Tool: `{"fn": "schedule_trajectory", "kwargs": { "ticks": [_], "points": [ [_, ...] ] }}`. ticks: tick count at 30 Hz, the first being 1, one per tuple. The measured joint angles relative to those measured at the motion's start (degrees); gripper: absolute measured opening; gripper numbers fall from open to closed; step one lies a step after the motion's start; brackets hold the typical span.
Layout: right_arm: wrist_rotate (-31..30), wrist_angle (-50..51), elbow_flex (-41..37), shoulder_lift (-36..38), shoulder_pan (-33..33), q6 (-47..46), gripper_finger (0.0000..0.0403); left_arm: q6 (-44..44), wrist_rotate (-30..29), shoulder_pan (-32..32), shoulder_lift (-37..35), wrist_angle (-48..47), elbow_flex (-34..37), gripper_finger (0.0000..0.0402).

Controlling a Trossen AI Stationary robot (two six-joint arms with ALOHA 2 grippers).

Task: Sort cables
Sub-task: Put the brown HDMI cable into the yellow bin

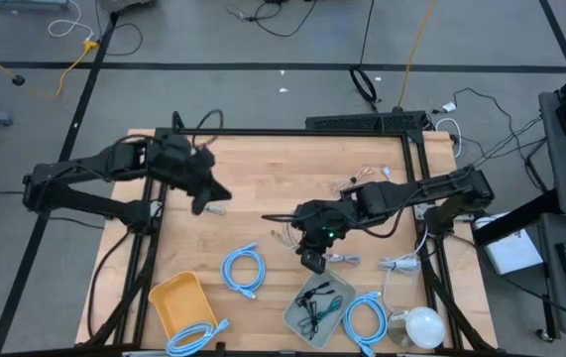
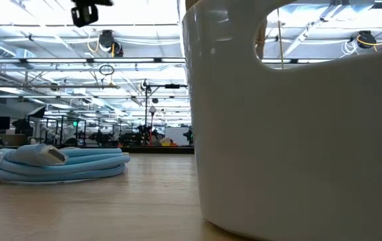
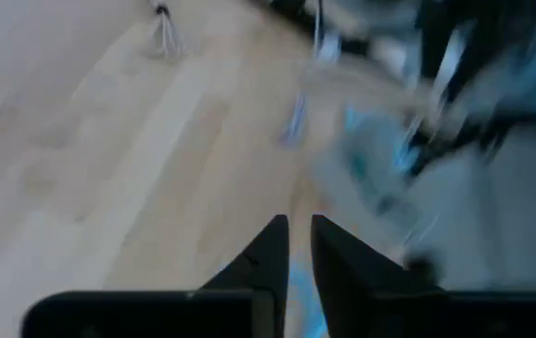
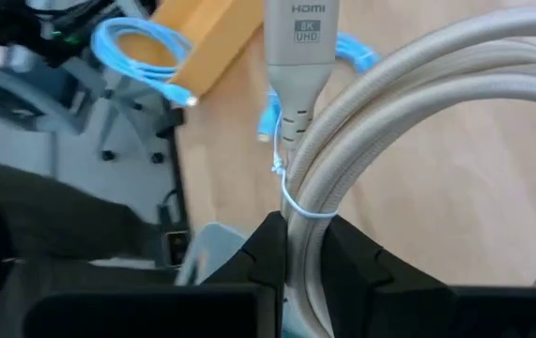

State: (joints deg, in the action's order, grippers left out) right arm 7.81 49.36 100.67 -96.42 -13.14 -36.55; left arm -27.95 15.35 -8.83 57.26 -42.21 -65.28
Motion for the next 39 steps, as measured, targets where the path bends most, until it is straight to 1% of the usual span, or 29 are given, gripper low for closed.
{"fn": "schedule_trajectory", "kwargs": {
  "ticks": [2, 4, 6, 7, 9, 11, 14, 19, 22, 25, 33, 36, 39],
  "points": [
    [-2.5, 2.0, 0.0, -0.1, 0.2, 0.7, 0.0035, -7.7, 3.8, -1.6, 1.0, 6.7, 0.3, 0.0073],
    [-5.5, 4.1, 0.0, -0.1, 0.3, 1.6, 0.0035, -15.0, 10.2, -2.7, 2.4, 17.5, 1.7, 0.0088],
    [-9.3, 4.4, 0.0, -0.1, 0.3, 2.4, 0.0035, -22.9, 15.4, -3.2, 4.7, 26.9, 3.7, 0.0103],
    [-11.6, 4.6, 0.0, 0.0, 0.3, 2.8, 0.0035, -26.3, 17.3, -3.1, 6.0, 31.4, 4.6, 0.0111],
    [-15.5, 5.1, 0.0, -0.1, 0.3, 2.9, 0.0035, -31.0, 19.3, -3.0, 8.6, 36.3, 6.1, 0.0126],
    [-18.3, 5.1, 0.0, -0.1, 0.6, 2.9, 0.0035, -32.8, 20.4, -2.9, 10.9, 38.6, 6.8, 0.014],
    [-18.4, 5.4, 0.0, 0.0, 1.1, 2.9, 0.0035, -32.9, 20.4, -3.2, 13.6, 38.8, 7.1, 0.0157],
    [-18.5, 5.4, 0.0, 0.0, 1.0, 2.8, 0.0035, -35.4, 20.1, -5.1, 17.9, 43.8, 7.1, 0.0175],
    [-18.5, 5.0, 0.0, 0.0, 0.7, 2.8, 0.0035, -35.5, 20.2, -6.1, 20.2, 44.2, 7.1, 0.0179],
    [-18.5, 4.9, 0.0, 0.0, 0.7, 2.8, 0.0035, -36.5, 22.2, -7.2, 22.5, 46.9, 7.1, 0.0178],
    [-18.4, 4.8, 0.0, 0.0, 0.8, 4.0, 0.0035, -44.7, 24.4, -7.2, 26.7, 61.6, 7.1, 0.0178],
    [-18.1, 4.5, 0.0, 0.0, 0.9, 4.1, 0.0035, -44.2, 24.7, -6.8, 26.9, 60.2, 7.0, 0.0172],
    [-18.0, 4.2, -0.1, 0.0, 0.9, 4.2, 0.0035, -40.7, 25.1, -6.5, 26.7, 54.3, 7.0, 0.0168]
  ]
}}
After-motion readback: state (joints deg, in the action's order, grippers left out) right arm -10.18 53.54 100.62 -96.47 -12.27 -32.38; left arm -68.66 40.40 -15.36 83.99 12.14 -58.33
